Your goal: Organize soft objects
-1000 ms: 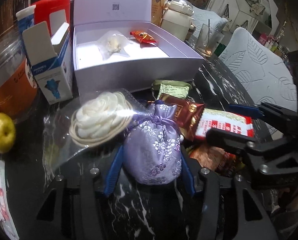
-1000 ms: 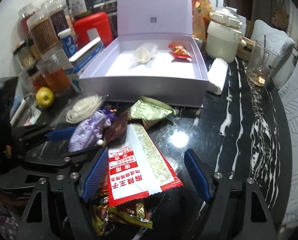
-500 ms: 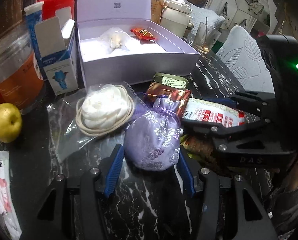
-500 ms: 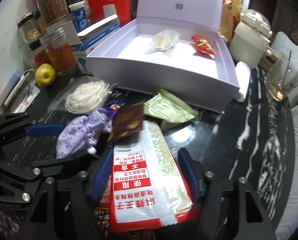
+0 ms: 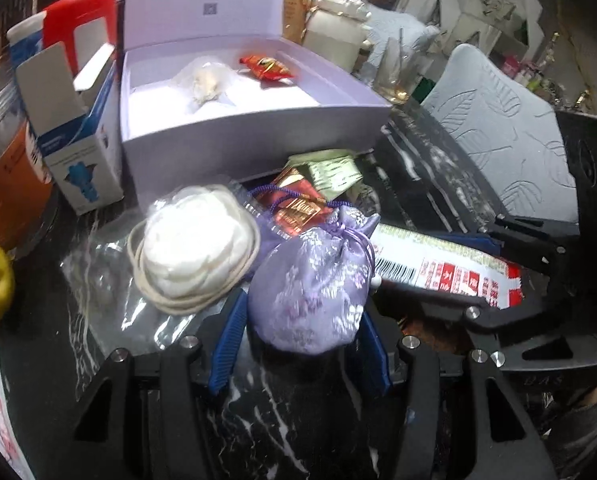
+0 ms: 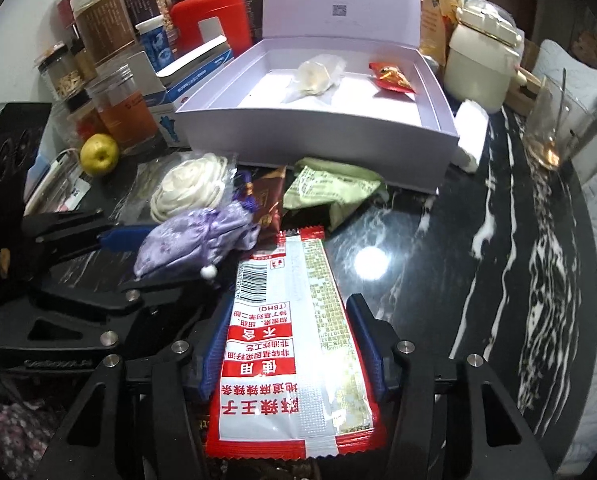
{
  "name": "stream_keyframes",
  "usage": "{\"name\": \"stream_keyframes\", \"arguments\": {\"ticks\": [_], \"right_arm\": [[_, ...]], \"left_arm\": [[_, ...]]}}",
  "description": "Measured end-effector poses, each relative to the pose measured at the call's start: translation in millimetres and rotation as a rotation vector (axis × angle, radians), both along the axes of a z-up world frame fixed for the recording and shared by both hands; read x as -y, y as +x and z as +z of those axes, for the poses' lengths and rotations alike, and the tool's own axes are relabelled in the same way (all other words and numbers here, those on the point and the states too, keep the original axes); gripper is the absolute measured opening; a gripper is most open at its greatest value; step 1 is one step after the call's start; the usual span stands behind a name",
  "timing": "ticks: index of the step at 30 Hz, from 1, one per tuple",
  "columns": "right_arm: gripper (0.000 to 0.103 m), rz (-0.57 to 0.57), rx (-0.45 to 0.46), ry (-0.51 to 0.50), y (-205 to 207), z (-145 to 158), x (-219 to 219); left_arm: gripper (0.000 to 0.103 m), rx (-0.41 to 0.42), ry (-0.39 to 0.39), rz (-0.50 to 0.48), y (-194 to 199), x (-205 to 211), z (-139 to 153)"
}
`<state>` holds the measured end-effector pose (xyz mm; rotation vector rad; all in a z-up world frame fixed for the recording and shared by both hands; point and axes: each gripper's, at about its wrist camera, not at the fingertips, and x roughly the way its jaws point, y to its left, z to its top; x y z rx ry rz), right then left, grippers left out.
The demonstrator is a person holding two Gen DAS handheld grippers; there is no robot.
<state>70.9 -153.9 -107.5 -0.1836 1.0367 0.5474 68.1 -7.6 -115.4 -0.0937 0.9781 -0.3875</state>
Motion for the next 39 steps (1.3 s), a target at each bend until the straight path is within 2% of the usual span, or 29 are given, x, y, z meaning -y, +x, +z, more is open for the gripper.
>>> {"name": "stream_keyframes", "arguments": {"ticks": [1, 6, 14, 20, 39], "right_arm": [[0.055, -0.005, 0.002, 0.002, -1, 1, 0], [0.055, -0.053, 0.009, 0.037, -7, 5, 8], [0.055, -0.121, 0.022, 0.102, -21, 11, 26], [0.055, -0.149, 0.069, 0.138, -39, 25, 36], [0.055, -0.163, 0.197, 0.205, -114, 66, 39]], "left_arm": [[0.041, 0.011, 0.005, 0.002, -1, 1, 1], [0.038, 0.014, -0.001, 0.011, -7, 2, 4], [0.037, 0.059, -0.021, 0.010, -31, 4, 25], [0.037, 0.107, -0.023, 0.022, -48, 3, 43], [0.037, 0.220, -0.018, 0.071, -112, -5, 80]]}}
